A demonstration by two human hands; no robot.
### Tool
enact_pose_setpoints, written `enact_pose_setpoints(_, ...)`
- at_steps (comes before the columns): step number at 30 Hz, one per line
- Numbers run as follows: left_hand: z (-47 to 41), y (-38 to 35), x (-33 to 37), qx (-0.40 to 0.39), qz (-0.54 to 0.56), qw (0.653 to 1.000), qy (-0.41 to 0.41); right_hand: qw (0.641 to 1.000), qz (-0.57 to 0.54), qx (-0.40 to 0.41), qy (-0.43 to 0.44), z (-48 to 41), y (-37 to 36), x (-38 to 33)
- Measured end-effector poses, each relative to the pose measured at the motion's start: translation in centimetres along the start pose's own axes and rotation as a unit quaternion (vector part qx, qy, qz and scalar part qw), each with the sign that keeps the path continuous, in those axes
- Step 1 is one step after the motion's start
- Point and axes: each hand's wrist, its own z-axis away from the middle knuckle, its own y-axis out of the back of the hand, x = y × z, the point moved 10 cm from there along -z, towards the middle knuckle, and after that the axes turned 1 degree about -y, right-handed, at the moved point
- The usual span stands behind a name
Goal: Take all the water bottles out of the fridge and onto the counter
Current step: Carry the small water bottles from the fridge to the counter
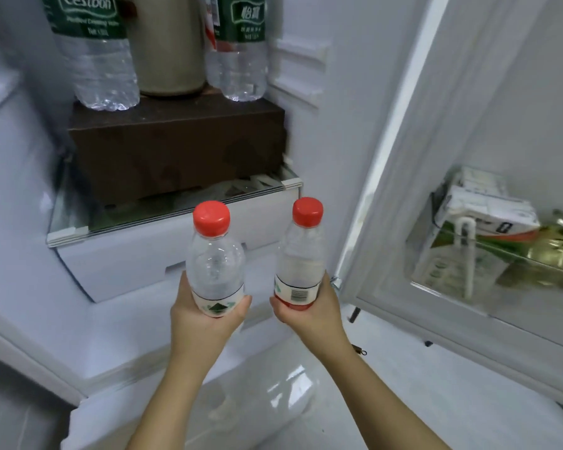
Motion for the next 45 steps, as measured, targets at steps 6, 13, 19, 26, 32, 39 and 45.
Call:
enact_pose_setpoints(6,6.4,-4.3,3.2,-0.065,-0.011,0.998,0.000,0.999,-0.021,0.043,0.015,6.9,7.5,-1.1)
enact_pose_setpoints(13,16.7,-12.3,8.2,-0.181,0.005,0.983,-0.011,0.990,-0.019,0.142,0.015,16.8,19.4,-1.6)
enact_pose_setpoints(19,26.5,-19.1,12.1,-0.289,0.040,0.956,-0.028,0.970,-0.005,0.244,-0.001,26.3,29.1,-0.6)
enact_pose_setpoints(26,34.2,-27.0,17.4,-0.380,0.028,0.917,-0.114,0.928,0.013,0.370,-0.038,34.7,39.0,0.6)
enact_pose_setpoints(32,40.3,-33.6,20.1,-0.427,0.058,0.892,-0.138,0.881,0.040,0.468,-0.060,40.8,46.2,1.8)
enact_pose_setpoints(39,46.6,-43.9,21.0,-0.521,0.099,0.842,-0.100,0.830,0.086,0.545,-0.084,45.3,54.4,3.4)
enact_pose_setpoints(45,50.9,-52.9,23.5,-0.584,0.139,0.796,-0.076,0.803,0.108,0.580,-0.088,46.4,62.0,4.2)
